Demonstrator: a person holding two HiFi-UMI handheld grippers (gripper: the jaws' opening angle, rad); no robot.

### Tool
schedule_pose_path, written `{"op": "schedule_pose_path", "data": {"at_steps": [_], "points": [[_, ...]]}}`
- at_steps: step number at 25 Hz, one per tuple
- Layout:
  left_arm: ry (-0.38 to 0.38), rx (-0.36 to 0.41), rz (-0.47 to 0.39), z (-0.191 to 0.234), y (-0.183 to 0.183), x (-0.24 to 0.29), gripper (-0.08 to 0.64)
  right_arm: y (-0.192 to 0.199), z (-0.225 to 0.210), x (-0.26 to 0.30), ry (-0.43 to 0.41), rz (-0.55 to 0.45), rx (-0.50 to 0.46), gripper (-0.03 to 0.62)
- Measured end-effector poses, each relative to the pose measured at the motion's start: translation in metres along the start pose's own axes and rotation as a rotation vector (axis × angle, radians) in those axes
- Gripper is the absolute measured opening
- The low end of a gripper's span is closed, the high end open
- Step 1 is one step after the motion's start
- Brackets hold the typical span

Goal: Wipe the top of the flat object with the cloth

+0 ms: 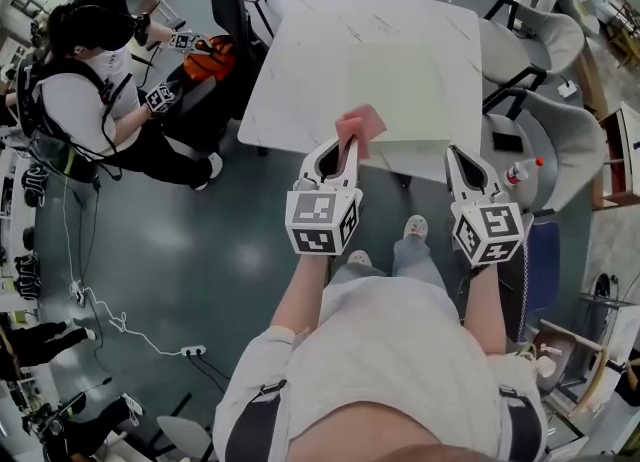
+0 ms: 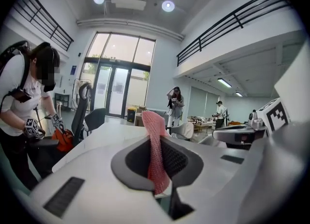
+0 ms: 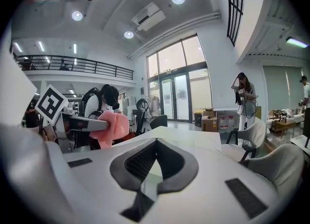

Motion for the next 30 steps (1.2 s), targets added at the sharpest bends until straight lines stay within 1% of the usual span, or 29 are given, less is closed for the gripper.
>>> {"op": "schedule_pose_path", "data": {"at_steps": [8, 11, 16, 23, 26, 30], "points": [[-0.003, 0.074, -0.125, -0.003, -0.018, -0.043, 0.035, -0.009, 0.019, -0.026, 0.032, -0.061, -0.038, 0.011], [-0.003, 0.090, -0.165, -0.002, -0.023, -0.058, 0.035, -0.015, 0.029, -0.033, 0.036, -0.090, -0.038, 0.011], [0.002, 0.101, -0.195, -0.003, -0.022, -0.067, 0.035, -0.021, 0.036, -0.039, 0.038, -0.112, -0.047, 0.011], [0.014, 0.101, -0.206, 0.000, -0.020, -0.074, 0.035, -0.021, 0.049, -0.040, 0.022, -0.127, -0.049, 0.011], [0.012, 0.104, -0.211, 0.000, -0.021, -0.072, 0.035, -0.022, 0.048, -0.038, 0.020, -0.132, -0.053, 0.011], [0.020, 0.081, -0.215, 0.004, -0.020, -0.074, 0.035, -0.024, 0.053, -0.040, 0.024, -0.134, -0.062, 0.011]]}}
Point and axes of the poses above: the fingertips, and each gripper's own axes: x forward along the fingers, z to its left, y out of its underside, the point moved 3 cm from there along -x, backward along the fingers, and after that the axes turned 10 degrees about z, right-handed, at the moved point
